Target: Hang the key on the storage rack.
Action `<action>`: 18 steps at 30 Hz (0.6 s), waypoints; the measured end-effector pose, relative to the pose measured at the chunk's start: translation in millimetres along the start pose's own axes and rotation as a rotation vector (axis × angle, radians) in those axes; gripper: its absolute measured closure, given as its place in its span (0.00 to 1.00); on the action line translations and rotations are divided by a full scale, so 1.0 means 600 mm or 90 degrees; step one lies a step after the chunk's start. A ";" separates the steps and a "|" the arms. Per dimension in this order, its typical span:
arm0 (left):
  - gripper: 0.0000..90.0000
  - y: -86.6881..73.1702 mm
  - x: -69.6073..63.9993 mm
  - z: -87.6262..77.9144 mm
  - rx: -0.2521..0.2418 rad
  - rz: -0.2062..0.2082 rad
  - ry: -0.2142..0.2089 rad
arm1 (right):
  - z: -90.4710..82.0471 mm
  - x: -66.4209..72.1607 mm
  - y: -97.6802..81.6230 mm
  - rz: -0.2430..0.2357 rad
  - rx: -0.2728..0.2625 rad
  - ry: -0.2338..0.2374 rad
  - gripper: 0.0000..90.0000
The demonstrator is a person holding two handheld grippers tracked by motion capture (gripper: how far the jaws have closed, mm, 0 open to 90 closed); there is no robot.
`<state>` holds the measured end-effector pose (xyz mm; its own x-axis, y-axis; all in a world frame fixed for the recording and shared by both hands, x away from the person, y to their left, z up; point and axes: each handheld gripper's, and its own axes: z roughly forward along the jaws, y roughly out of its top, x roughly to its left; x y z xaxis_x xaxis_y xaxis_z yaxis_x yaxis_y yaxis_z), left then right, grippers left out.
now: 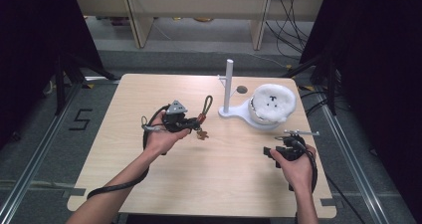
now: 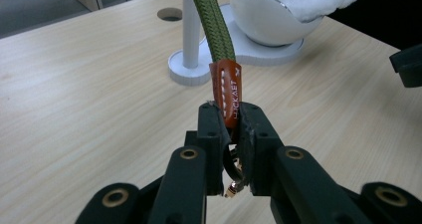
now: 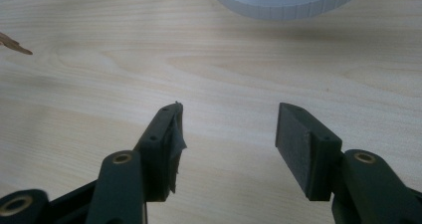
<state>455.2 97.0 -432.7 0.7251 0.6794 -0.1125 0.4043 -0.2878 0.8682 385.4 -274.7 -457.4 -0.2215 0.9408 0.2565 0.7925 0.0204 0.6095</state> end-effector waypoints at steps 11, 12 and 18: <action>0.89 0.027 -0.006 -0.001 -0.049 0.008 -0.009 | 0.001 0.000 0.002 0.008 0.000 0.005 0.50; 0.89 0.030 -0.006 -0.002 -0.049 0.009 -0.010 | 0.000 -0.002 0.001 -0.008 -0.003 0.009 0.50; 0.89 0.042 -0.008 -0.005 -0.064 0.011 -0.021 | -0.001 0.000 0.000 0.009 0.001 0.011 0.50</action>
<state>460.2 88.1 -408.8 0.7495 0.6525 -0.1118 0.3351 -0.2282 0.9141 385.0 -274.5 -457.2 -0.2198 0.9351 0.2778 0.7967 0.0078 0.6043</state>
